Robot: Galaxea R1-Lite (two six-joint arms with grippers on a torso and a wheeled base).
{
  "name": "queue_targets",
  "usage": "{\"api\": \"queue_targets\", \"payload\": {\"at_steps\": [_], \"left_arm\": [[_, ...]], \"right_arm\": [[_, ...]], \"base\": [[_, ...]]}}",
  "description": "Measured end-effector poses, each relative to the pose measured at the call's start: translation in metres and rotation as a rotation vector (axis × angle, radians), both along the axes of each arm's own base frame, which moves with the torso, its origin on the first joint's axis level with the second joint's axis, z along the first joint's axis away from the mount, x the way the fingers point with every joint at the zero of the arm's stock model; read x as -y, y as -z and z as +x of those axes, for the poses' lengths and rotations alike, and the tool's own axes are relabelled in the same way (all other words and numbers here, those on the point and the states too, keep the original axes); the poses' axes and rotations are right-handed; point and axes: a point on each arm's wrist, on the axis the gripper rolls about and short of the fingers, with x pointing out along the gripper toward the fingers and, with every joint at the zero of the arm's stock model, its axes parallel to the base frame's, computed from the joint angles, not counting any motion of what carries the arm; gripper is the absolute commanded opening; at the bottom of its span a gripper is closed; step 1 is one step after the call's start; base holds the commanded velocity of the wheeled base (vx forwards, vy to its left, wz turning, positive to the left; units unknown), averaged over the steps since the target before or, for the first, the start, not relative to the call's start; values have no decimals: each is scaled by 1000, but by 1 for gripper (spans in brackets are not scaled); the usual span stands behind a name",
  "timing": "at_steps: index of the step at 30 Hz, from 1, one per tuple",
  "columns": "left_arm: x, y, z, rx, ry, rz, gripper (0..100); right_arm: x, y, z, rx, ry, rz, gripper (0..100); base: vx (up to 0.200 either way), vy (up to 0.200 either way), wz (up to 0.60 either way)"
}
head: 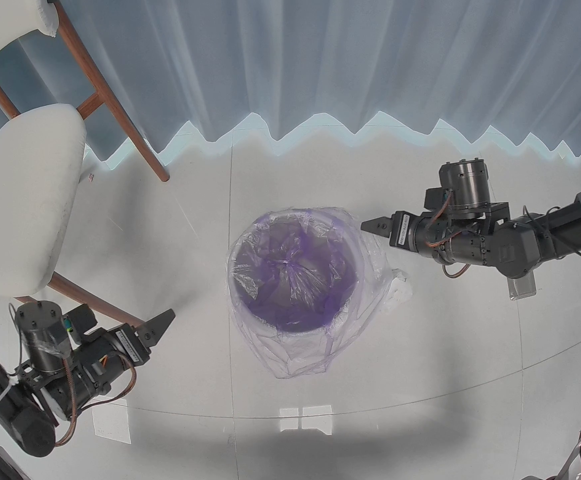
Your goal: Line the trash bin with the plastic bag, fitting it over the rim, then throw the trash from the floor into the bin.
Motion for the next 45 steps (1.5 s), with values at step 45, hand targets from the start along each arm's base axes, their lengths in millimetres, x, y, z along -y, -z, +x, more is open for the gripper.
{"api": "queue_targets", "payload": {"at_steps": [45], "left_arm": [[25, 99, 162, 19, 151, -88, 100]], "right_arm": [[42, -15, -81, 116, 163, 248, 100]], "base": [[0, 0, 0]]}}
